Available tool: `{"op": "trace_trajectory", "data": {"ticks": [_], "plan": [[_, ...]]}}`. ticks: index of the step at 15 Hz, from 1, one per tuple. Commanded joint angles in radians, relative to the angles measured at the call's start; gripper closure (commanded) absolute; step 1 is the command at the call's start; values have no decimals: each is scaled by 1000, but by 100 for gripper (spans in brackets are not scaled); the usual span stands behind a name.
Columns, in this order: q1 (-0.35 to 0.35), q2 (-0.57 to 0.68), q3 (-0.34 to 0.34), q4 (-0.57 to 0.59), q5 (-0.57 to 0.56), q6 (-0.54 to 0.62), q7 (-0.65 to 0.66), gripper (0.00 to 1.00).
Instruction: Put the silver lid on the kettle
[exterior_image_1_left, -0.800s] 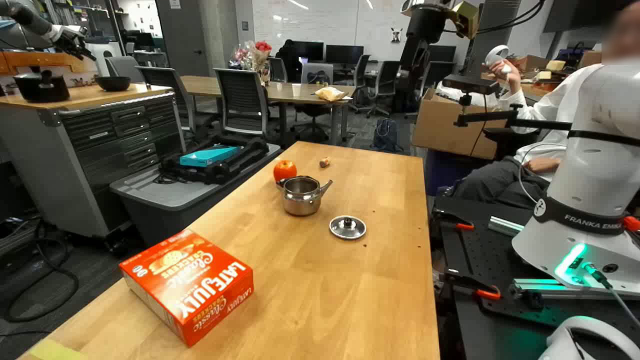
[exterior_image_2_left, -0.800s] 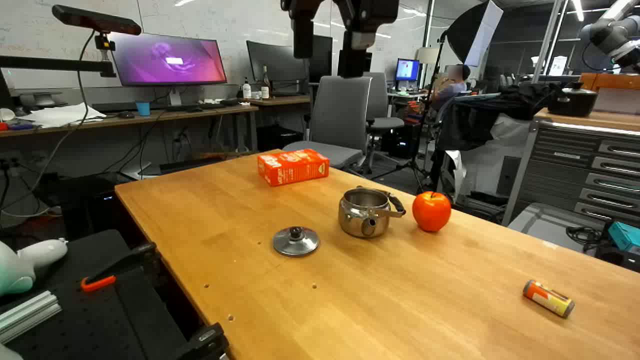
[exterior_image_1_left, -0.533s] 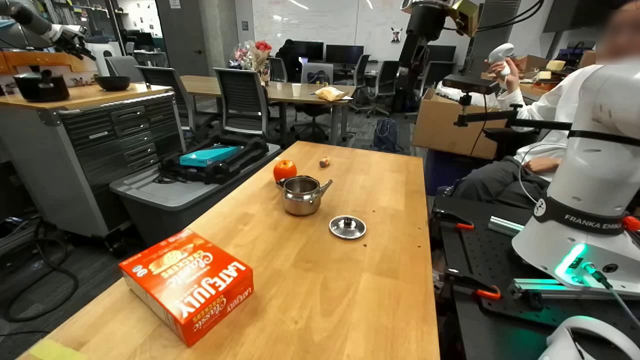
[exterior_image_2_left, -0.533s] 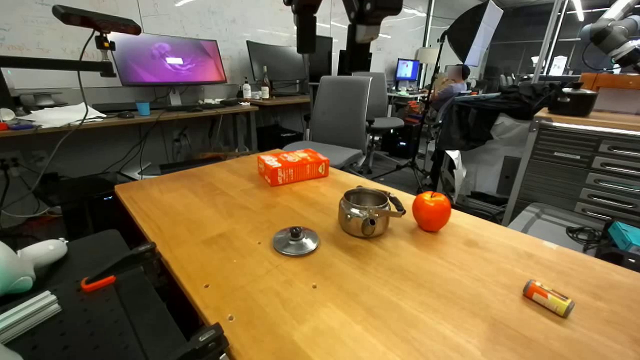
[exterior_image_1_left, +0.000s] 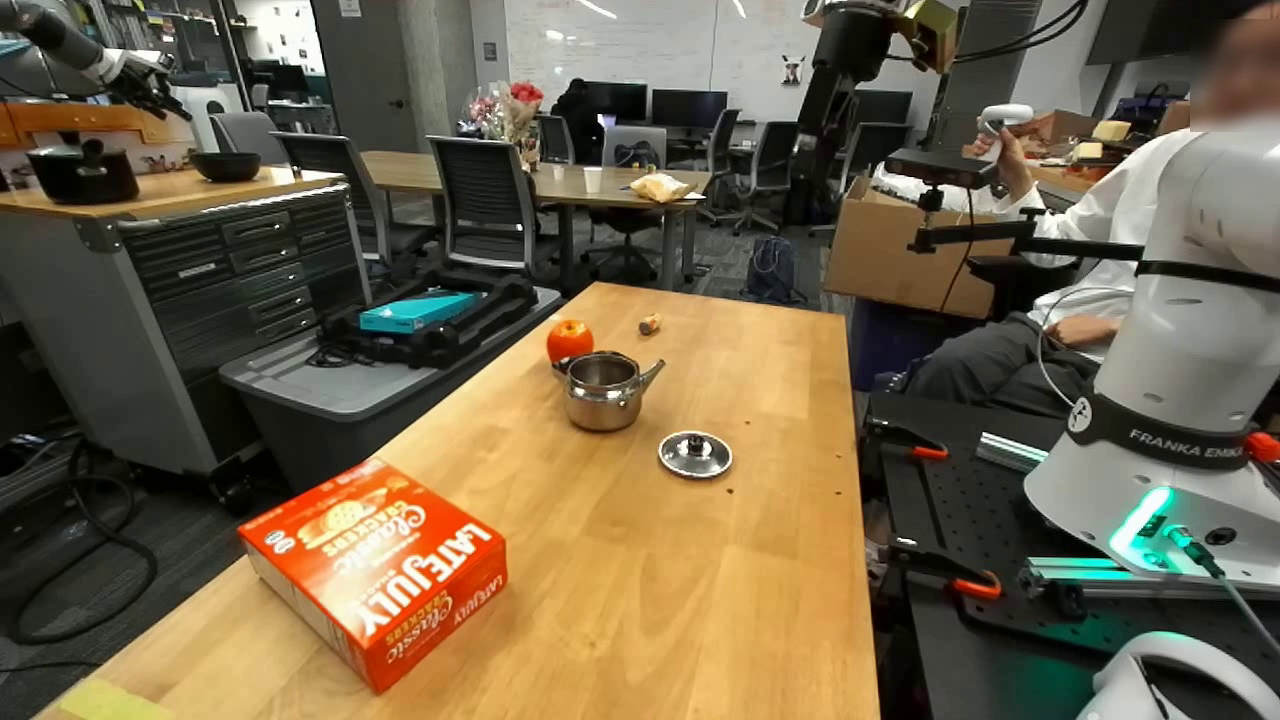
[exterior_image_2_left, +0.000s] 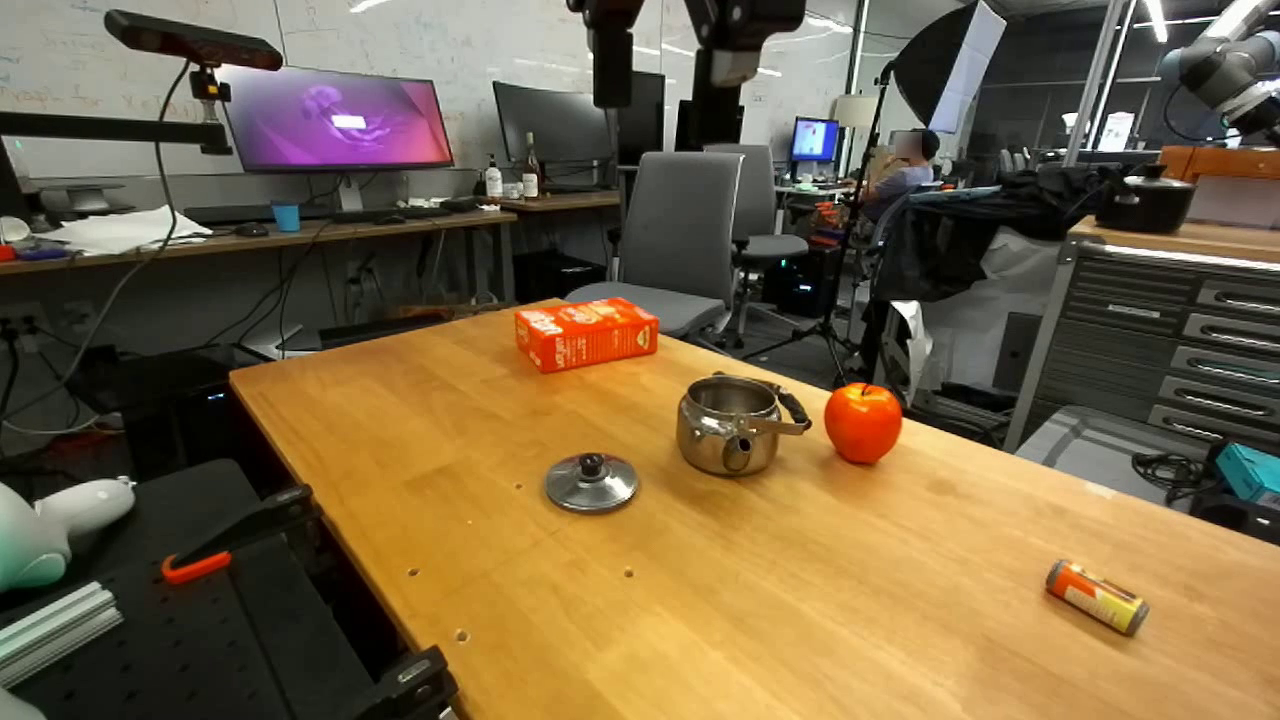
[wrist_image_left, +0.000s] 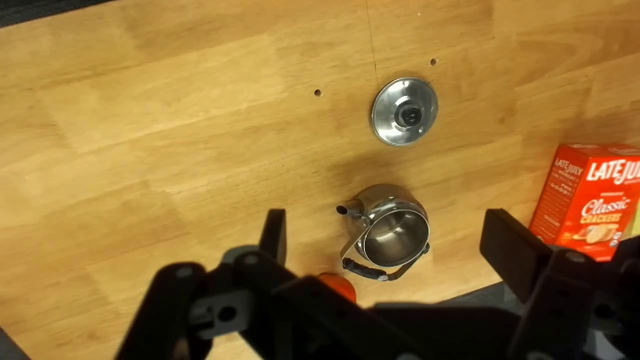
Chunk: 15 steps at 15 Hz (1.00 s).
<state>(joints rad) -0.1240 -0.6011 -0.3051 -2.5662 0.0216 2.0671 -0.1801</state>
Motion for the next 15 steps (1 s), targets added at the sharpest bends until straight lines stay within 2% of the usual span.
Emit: {"op": "trace_trajectory", "data": {"ticks": [1, 6, 15], "plan": [[-16, 7, 15, 6, 28, -6, -12, 0], [0, 22, 31, 12, 83, -12, 1, 0], [18, 147, 149, 25, 78, -10, 121, 0]]}}
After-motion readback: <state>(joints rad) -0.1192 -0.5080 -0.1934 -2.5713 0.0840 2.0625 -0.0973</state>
